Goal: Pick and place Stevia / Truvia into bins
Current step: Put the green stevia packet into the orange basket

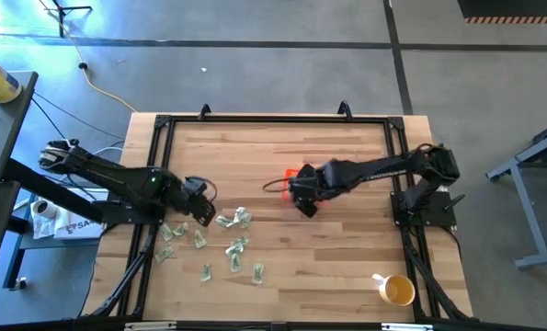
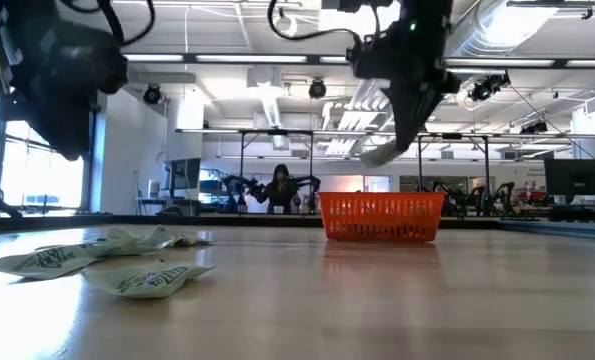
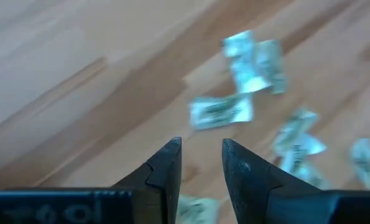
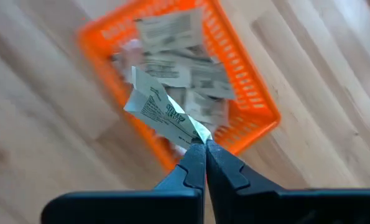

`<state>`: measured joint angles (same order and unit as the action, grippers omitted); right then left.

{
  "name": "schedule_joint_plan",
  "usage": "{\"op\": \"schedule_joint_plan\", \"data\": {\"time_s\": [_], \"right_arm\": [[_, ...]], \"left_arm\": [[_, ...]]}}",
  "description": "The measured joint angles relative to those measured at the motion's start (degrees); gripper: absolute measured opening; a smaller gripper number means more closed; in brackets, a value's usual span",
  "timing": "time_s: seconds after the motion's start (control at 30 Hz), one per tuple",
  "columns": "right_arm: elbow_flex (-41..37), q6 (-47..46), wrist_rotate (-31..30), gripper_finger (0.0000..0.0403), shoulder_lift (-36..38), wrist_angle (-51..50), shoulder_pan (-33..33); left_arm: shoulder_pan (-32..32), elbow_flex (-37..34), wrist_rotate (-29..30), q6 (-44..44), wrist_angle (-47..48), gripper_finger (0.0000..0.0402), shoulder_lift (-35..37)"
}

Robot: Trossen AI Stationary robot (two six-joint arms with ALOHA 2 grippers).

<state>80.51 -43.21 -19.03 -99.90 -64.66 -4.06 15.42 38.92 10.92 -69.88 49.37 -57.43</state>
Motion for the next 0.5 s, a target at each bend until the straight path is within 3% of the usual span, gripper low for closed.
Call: {"op": "schedule_joint_plan", "data": {"time_s": [0.13,0.27,0.37,0.5], "right_arm": [[0.0,1.9,-0.7,0.0000,-2.9,-0.4,4.5],[0.0,8.6,0.6,0.0012,-6.3,-0.4,8.3],[-0.1,12.0,0.0,0.0056,-7.2,0.3,8.7],[0.0,12.4,-1.5,0.0157,-7.1,2.8,8.7]], "left_arm": [[-5.3,0.0,-7.4,3.2,9.0,0.0149,0.0],[-6.0,0.0,-11.9,3.7,16.8,0.0149,-0.1],[-5.4,1.7,-14.7,3.0,17.7,0.0149,0.0],[-4.0,4.8,-15.3,1.8,21.0,0.0149,-1.7]]}}
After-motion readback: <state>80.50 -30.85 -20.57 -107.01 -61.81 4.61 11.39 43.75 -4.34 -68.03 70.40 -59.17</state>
